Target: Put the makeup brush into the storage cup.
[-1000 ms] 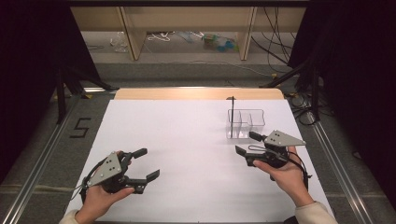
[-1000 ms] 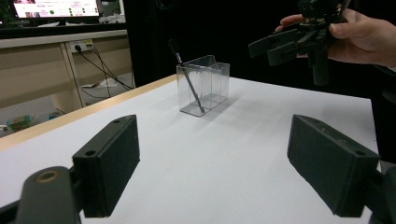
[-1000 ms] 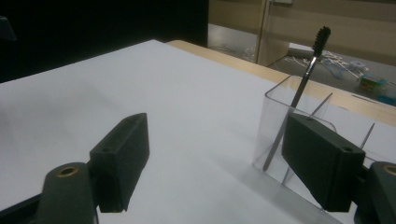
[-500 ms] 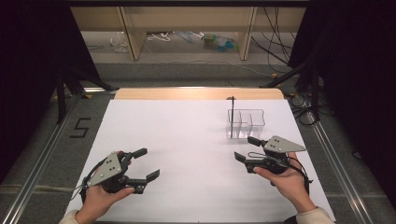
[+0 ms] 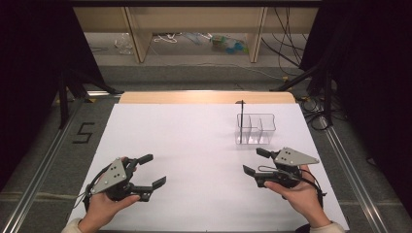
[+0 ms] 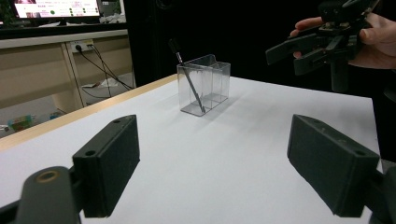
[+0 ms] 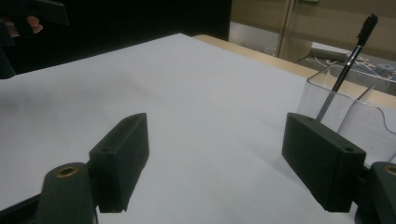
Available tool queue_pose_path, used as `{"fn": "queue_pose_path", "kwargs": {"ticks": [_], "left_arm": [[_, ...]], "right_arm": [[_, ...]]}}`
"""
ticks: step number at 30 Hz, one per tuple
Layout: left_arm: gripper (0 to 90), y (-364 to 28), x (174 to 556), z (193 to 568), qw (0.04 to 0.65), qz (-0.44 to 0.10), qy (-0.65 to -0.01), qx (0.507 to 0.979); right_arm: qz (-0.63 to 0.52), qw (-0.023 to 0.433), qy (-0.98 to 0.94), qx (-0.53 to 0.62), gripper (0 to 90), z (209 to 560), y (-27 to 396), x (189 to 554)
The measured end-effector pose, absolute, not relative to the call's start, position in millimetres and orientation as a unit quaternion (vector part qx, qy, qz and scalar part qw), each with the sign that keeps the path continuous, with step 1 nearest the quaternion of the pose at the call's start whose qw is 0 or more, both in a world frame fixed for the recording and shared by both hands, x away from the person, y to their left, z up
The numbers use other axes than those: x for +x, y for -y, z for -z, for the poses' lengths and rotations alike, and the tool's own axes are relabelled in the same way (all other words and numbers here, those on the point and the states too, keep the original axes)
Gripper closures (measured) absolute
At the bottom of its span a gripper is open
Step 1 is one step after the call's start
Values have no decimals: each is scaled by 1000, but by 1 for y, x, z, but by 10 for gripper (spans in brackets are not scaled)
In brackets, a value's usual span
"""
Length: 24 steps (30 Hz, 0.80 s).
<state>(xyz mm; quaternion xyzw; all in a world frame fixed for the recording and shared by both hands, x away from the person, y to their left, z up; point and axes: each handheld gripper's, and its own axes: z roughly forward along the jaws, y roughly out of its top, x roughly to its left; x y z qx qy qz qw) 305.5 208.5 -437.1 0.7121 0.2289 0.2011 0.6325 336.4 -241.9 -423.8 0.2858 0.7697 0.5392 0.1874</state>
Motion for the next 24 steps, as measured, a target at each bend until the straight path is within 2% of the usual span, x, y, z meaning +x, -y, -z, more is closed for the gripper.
{"fn": "queue_pose_path", "kwargs": {"ticks": [19, 21, 24], "left_arm": [[168, -208, 306, 437, 631, -201, -228, 713], [167, -208, 306, 438, 631, -201, -229, 713], [167, -208, 307, 438, 634, -202, -223, 712]], "right_arm": [[-550, 183, -774, 257, 241, 425, 244, 323], [-559, 170, -769, 258, 241, 426, 242, 322], [-555, 184, -769, 257, 241, 425, 244, 321]]}}
